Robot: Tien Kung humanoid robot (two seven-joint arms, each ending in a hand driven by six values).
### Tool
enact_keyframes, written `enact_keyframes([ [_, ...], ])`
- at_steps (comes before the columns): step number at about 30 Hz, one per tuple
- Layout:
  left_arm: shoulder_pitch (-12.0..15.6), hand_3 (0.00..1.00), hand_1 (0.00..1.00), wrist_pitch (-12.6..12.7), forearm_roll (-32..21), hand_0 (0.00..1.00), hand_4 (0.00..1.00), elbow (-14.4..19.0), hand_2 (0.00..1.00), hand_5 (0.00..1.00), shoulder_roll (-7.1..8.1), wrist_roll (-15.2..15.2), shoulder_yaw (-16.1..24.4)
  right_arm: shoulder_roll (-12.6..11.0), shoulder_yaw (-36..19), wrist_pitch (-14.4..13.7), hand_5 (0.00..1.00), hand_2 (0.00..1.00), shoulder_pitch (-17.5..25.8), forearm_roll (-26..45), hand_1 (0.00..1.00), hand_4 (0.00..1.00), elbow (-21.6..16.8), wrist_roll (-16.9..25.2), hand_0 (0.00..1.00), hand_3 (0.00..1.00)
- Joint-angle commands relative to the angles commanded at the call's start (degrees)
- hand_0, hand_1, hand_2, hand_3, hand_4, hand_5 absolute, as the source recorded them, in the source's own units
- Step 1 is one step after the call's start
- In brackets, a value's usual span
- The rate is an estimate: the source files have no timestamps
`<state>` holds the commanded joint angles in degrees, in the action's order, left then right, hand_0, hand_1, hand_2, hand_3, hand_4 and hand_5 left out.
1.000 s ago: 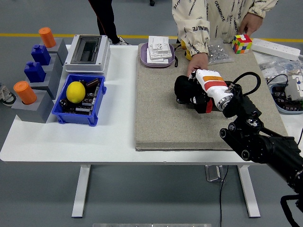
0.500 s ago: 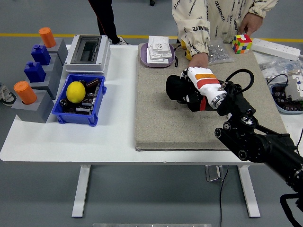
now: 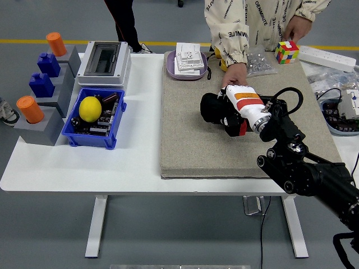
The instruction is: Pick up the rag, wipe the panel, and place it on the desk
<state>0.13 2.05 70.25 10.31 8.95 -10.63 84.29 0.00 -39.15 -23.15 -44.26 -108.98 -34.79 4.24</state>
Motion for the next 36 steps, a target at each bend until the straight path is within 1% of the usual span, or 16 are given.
enact_keyframes([
  [15, -0.13, 0.565, 0.693, 0.01, 0.02, 0.644, 0.598, 0.0, 0.735, 0.473, -0.27, 0.03, 0.37, 0.0, -0.41, 0.17, 0.012, 0.392, -0.01, 0.16, 0.32, 0.973, 0.38, 0.01, 0.203, 0.393],
  [23, -0.08, 0.564, 0.692, 0.03, 0.18, 0.645, 0.598, 0.0, 0.734, 0.473, -0.3, -0.01, 0.7, 0.0, -1.66, 0.21, 0.012, 0.392, 0.08, 0.04, 0.321, 0.973, 0.25, -0.04, 0.203, 0.393],
  [31, -0.03, 0.565, 0.692, 0.04, 0.14, 0.644, 0.598, 0.0, 0.734, 0.473, -0.39, 0.03, 0.86, -1.78, -2.85, 0.33, 0.012, 0.392, 0.52, -0.17, 0.321, 0.972, 0.63, -0.08, 0.203, 0.393],
  [36, -0.03, 0.565, 0.692, 0.03, -0.03, 0.643, 0.598, 0.0, 0.734, 0.473, -0.46, 0.12, 0.83, -3.28, -3.02, 0.44, 0.011, 0.392, 0.86, -0.13, 0.32, 0.972, 0.65, -0.1, 0.203, 0.393],
])
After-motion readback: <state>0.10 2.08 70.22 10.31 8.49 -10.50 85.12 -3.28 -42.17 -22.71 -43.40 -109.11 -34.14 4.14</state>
